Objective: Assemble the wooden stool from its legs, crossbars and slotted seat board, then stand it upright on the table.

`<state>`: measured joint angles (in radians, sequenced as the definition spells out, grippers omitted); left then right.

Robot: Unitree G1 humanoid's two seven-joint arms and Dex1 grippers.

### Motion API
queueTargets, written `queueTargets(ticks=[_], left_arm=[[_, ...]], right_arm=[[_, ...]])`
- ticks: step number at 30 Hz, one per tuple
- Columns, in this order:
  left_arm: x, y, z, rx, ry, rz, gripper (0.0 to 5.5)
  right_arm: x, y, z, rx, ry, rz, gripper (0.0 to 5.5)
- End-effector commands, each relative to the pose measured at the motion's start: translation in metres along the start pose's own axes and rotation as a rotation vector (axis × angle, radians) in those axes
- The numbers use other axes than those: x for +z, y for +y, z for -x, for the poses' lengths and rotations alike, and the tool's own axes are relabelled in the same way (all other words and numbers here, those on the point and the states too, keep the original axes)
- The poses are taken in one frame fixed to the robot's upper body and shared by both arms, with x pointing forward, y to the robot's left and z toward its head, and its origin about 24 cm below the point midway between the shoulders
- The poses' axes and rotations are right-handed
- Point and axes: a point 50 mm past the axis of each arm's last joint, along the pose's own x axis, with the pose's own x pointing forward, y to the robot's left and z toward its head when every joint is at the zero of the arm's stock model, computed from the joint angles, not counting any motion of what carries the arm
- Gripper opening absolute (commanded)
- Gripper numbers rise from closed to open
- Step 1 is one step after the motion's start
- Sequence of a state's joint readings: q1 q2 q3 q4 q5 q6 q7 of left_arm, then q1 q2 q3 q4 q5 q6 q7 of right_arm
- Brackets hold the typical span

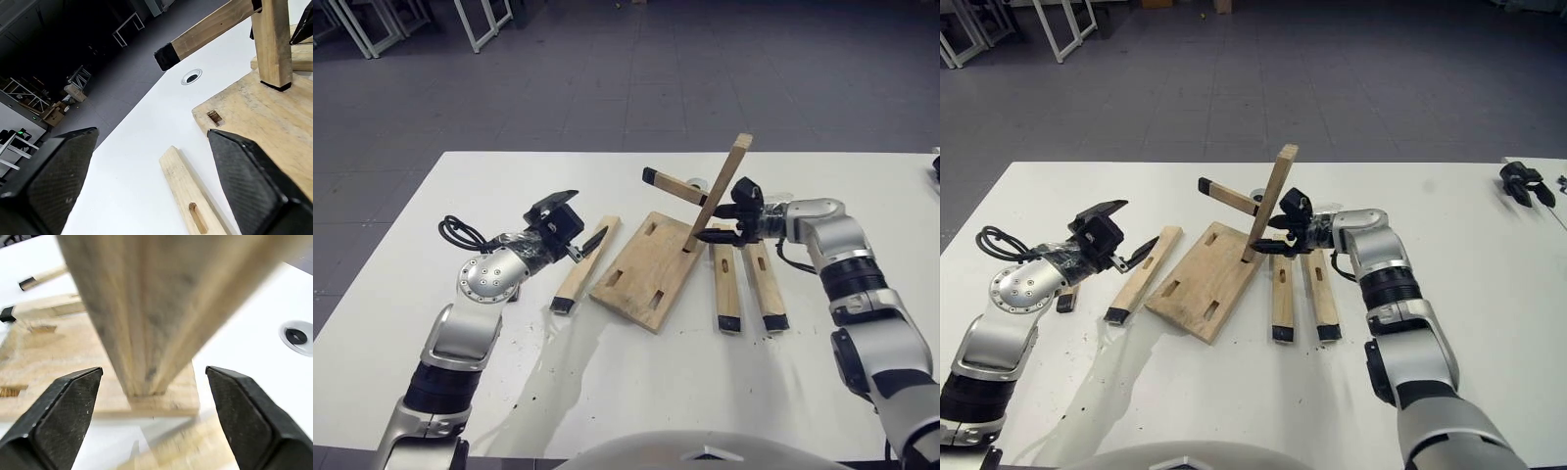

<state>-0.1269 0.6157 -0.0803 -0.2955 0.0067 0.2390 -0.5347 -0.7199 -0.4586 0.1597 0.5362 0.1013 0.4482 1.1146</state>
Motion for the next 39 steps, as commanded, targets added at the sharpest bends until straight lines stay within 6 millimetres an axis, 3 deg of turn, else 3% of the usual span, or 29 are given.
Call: queueTargets(ticks=[1, 6, 9, 12, 15, 17, 19, 20, 22, 25, 27, 29, 32, 35, 39], left_arm=[[-0.005, -0.016, -0.001, -0.068, 0.048, -0.023, 4.07], [-0.030, -0.025, 0.005, -0.102, 0.205, -0.085, 4.07], [-0.038, -0.030, 0.000, -0.118, 0.244, -0.091, 4.07], [-0.048, -0.041, -0.004, -0.159, 0.266, -0.098, 4.07], [-0.049, -0.047, -0.005, -0.172, 0.261, -0.086, 4.07], [-0.049, -0.048, -0.005, -0.169, 0.261, -0.084, 4.07], [-0.048, -0.048, -0.008, -0.171, 0.256, -0.090, 4.07], [-0.048, -0.046, -0.009, -0.172, 0.253, -0.095, 4.07], [-0.048, -0.043, -0.009, -0.169, 0.254, -0.101, 4.07], [-0.050, -0.045, -0.005, -0.168, 0.265, -0.093, 4.07], [-0.051, -0.048, -0.005, -0.176, 0.267, -0.087, 4.07], [-0.050, -0.048, -0.004, -0.173, 0.264, -0.085, 4.07], [-0.048, -0.044, -0.003, -0.136, 0.248, -0.049, 4.07], [-0.051, -0.039, 0.001, -0.097, 0.254, -0.023, 4.07], [-0.058, -0.042, 0.014, -0.133, 0.281, -0.018, 4.07]], right_arm=[[0.009, -0.007, 0.051, -0.131, 0.045, 0.044, 3.88], [0.111, -0.023, 0.088, -0.366, -0.396, 0.089, 3.88], [0.166, -0.009, 0.098, -0.356, -0.668, 0.128, 3.88], [0.196, 0.009, 0.092, -0.255, -0.822, 0.110, 3.88], [0.184, 0.012, 0.055, -0.195, -0.724, 0.070, 3.88], [0.139, -0.003, 0.011, -0.224, -0.511, -0.008, 3.88], [0.078, -0.012, -0.024, -0.266, -0.258, -0.040, 3.88], [0.057, -0.012, -0.031, -0.275, -0.185, -0.056, 3.88], [0.041, -0.011, -0.036, -0.260, -0.158, -0.099, 3.88], [0.068, -0.009, -0.029, -0.231, -0.292, -0.124, 3.88], [0.108, -0.005, -0.014, -0.198, -0.459, -0.117, 3.88], [0.143, 0.003, 0.010, -0.175, -0.629, -0.105, 3.88], [0.175, 0.011, 0.047, -0.214, -0.858, -0.079, 3.88], [0.172, 0.013, 0.077, -0.331, -0.969, -0.098, 3.88], [0.129, 0.015, 0.094, -0.537, -0.873, -0.098, 3.88]])
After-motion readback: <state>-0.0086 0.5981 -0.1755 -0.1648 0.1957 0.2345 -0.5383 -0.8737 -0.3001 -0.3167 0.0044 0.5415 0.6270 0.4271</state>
